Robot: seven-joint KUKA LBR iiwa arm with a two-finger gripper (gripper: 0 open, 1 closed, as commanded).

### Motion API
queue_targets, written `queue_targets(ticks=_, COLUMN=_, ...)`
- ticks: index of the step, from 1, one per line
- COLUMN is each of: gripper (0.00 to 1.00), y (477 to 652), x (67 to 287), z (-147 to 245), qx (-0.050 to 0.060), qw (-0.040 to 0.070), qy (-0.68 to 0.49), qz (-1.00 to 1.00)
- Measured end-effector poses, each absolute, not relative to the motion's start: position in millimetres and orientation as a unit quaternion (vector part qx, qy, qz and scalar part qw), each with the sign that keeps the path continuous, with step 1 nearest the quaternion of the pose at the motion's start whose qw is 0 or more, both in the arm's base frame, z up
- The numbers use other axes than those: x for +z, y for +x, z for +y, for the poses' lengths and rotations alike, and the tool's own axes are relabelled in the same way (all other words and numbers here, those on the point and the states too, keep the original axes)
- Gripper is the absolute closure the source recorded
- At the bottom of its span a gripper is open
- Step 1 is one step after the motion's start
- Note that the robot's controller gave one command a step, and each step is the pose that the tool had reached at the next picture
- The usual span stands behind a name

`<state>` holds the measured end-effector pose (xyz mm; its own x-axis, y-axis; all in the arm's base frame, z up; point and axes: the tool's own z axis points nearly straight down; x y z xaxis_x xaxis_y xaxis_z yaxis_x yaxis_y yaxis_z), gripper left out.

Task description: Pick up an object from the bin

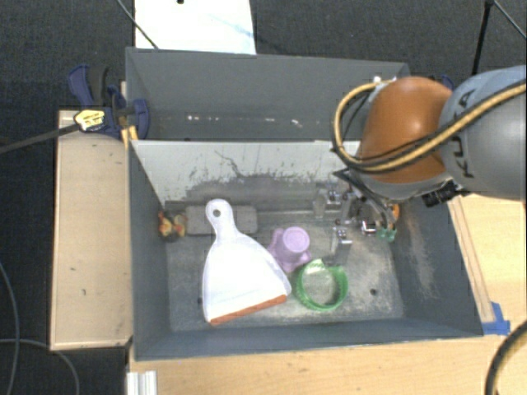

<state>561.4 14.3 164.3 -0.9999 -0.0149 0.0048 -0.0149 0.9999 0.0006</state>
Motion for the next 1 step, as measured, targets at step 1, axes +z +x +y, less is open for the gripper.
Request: queue_targets(ticks=1, gripper=0.00, y=562.9, x=169.2, z=14.3, qx=0.000, qw=-0.002, qy=0.007, qz=-1.000)
